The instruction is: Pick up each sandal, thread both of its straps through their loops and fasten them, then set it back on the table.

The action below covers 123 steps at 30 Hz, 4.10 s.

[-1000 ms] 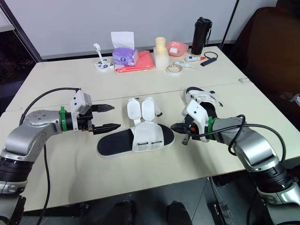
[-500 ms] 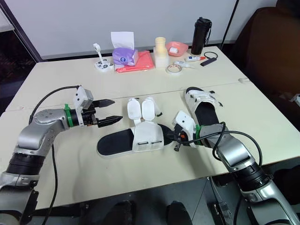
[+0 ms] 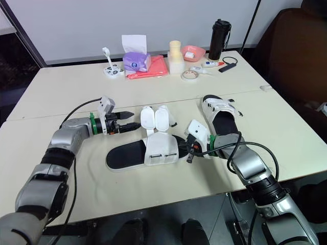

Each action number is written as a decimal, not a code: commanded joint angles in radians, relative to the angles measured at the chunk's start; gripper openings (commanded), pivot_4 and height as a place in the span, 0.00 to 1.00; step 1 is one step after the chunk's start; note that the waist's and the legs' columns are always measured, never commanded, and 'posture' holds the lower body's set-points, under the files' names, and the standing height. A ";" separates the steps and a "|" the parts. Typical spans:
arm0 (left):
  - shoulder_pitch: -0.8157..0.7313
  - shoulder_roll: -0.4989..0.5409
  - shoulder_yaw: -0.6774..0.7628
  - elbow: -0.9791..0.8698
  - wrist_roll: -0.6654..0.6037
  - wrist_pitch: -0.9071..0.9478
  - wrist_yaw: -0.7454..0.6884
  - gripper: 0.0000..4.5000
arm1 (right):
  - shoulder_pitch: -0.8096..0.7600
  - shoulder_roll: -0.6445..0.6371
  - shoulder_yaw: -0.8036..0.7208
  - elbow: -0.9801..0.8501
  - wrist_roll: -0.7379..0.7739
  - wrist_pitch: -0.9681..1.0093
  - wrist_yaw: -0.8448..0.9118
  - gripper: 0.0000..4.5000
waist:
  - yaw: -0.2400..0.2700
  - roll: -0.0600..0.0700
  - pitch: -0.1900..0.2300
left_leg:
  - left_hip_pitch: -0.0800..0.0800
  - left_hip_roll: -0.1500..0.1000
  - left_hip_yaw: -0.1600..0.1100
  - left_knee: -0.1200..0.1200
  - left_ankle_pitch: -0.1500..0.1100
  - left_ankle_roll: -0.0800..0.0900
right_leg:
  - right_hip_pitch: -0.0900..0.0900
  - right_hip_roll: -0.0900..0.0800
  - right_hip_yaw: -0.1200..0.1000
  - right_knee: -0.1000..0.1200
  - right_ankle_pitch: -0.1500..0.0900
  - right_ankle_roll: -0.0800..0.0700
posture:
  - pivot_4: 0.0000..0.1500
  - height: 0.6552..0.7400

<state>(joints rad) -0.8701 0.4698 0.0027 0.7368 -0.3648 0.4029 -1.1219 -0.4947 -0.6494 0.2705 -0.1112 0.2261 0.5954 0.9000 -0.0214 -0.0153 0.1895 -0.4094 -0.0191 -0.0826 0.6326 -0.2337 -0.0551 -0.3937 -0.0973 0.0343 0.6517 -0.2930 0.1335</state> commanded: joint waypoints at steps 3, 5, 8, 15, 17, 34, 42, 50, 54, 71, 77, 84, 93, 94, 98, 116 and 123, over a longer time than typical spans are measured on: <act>-0.048 -0.013 0.073 0.055 -0.093 0.212 -0.074 1.00 | 0.008 -0.002 0.006 -0.027 -0.018 0.007 0.012 0.01 | -0.001 0.000 0.000 | 0.000 0.000 0.000 0.000 0.000 0.000 | 0.000 0.000 0.000 0.000 0.000 0.000 | 1.00 1.00; -0.050 -0.014 0.078 0.050 -0.103 0.255 -0.095 1.00 | 0.011 -0.003 0.005 -0.030 -0.021 0.009 0.013 0.01 | 0.000 0.000 0.000 | 0.000 0.000 0.000 0.000 0.000 0.000 | 0.000 0.000 0.000 0.000 0.000 0.000 | 1.00 1.00; -0.048 -0.006 0.082 0.037 -0.101 0.278 -0.102 1.00 | 0.013 -0.002 0.002 -0.037 -0.023 0.015 0.013 0.01 | 0.001 0.000 0.000 | 0.000 0.000 0.000 0.000 0.000 0.000 | 0.000 0.000 0.000 0.001 0.000 0.000 | 1.00 1.00; -0.024 0.061 0.068 0.044 -0.051 0.235 -0.127 1.00 | 0.011 0.001 -0.001 -0.045 -0.026 0.027 0.014 0.01 | 0.001 0.000 0.000 | 0.000 0.000 -0.001 0.000 0.000 0.000 | 0.000 0.000 0.000 0.001 0.000 0.000 | 1.00 1.00; -0.018 0.082 0.071 0.046 -0.049 0.235 -0.144 1.00 | 0.008 0.003 0.000 -0.044 -0.026 0.029 0.014 0.01 | 0.001 0.000 0.000 | 0.000 0.000 -0.001 0.000 0.000 0.000 | 0.000 0.000 0.000 0.001 0.000 0.000 | 1.00 1.00; -0.042 -0.077 0.167 -0.022 -0.168 0.397 -0.016 1.00 | 0.006 -0.006 -0.004 -0.048 -0.034 0.042 0.014 0.01 | 0.002 0.000 0.000 | 0.000 0.000 -0.001 0.001 0.000 0.000 | 0.000 0.000 0.000 0.002 0.000 0.000 | 1.00 1.00; -0.146 -0.162 0.310 0.175 -0.217 0.345 0.144 1.00 | 0.015 -0.006 -0.011 -0.058 -0.033 0.052 0.005 0.01 | 0.004 0.000 0.000 | 0.000 0.000 -0.001 0.001 0.000 0.000 | 0.000 0.000 0.000 0.001 0.000 0.000 | 1.00 1.00; -0.251 -0.236 0.480 0.330 -0.297 0.319 0.319 1.00 | 0.012 0.007 -0.016 -0.061 -0.029 0.066 -0.015 0.01 | 0.002 -0.001 0.000 | 0.000 0.000 -0.001 0.001 0.000 0.000 | 0.000 0.000 -0.001 0.002 0.000 0.000 | 1.00 1.00; -0.254 -0.249 0.503 0.347 -0.304 0.317 0.354 1.00 | 0.018 0.004 -0.017 -0.067 -0.028 0.068 -0.019 0.01 | 0.003 -0.001 0.000 | 0.000 0.000 -0.001 0.001 0.000 0.000 | 0.000 0.000 -0.001 0.002 0.000 0.000 | 1.00 1.00; -0.270 -0.234 0.522 0.361 -0.296 0.310 0.356 0.36 | 0.014 0.006 -0.014 -0.072 -0.026 0.079 -0.025 0.00 | 0.004 -0.001 0.000 | 0.000 0.000 -0.001 0.001 0.001 -0.001 | 0.000 0.000 -0.001 0.002 0.000 0.000 | 1.00 1.00; -0.270 -0.205 0.477 0.293 -0.288 0.368 0.285 0.14 | 0.018 0.005 -0.015 -0.075 -0.024 0.080 -0.025 0.00 | 0.003 -0.001 0.000 | 0.000 0.000 -0.001 0.001 0.001 -0.001 | 0.000 0.000 -0.001 0.002 0.000 0.000 | 1.00 1.00; -0.097 -0.191 0.240 -0.197 -0.283 0.442 0.082 0.14 | 0.017 0.005 -0.014 -0.072 -0.025 0.076 -0.023 0.00 | 0.000 0.000 0.000 | 0.000 0.000 -0.001 0.000 0.002 -0.004 | 0.000 0.000 0.000 0.002 0.000 0.000 | 1.00 1.00; 0.080 -0.138 0.120 -0.517 -0.281 0.418 0.053 0.14 | 0.007 0.009 -0.013 -0.061 -0.027 0.071 -0.021 0.00 | 0.003 0.000 0.000 | 0.001 0.000 -0.002 0.000 0.004 -0.006 | 0.000 0.000 0.000 0.002 0.000 0.000 | 1.00 1.00; 0.091 -0.134 0.108 -0.528 -0.271 0.401 0.052 0.08 | 0.007 0.008 -0.013 -0.060 -0.028 0.070 -0.020 0.00 | 0.003 0.000 0.000 | 0.001 0.000 -0.002 0.000 0.003 -0.006 | 0.001 0.000 0.000 0.002 0.000 0.000 | 1.00 1.00; 0.104 -0.119 0.081 -0.535 -0.257 0.367 0.045 0.01 | 0.006 0.009 -0.012 -0.061 -0.027 0.072 -0.021 0.00 | 0.004 0.000 0.000 | 0.001 0.000 -0.002 0.000 0.003 -0.006 | 0.001 0.000 0.000 0.002 0.000 0.000 | 1.00 1.00; 0.257 0.049 -0.068 -0.801 -0.190 0.208 -0.140 0.01 | 0.017 0.004 -0.020 -0.075 -0.022 0.082 -0.027 0.00 | 0.000 0.000 0.000 | 0.001 0.000 -0.002 0.000 0.003 -0.006 | 0.001 0.000 0.000 0.002 0.000 0.000 | 1.00 1.00; 0.502 0.175 -0.236 -0.864 0.137 -0.522 -0.272 0.01 | 0.025 0.000 -0.018 -0.075 -0.024 0.078 -0.020 0.00 | 0.011 0.001 -0.001 | 0.001 0.001 0.000 -0.002 0.003 -0.006 | 0.000 0.000 0.002 0.000 0.000 -0.001 | 1.00 1.00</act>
<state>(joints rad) -0.3735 0.6337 -0.2171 -0.1196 -0.2707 0.0251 -1.3577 -0.4766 -0.6452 0.2592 -0.1739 0.2021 0.6691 0.8753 -0.0107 -0.0142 0.1885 -0.4079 -0.0186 -0.0823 0.6307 -0.2303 -0.0609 -0.3925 -0.0975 0.0361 0.6505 -0.2926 0.1319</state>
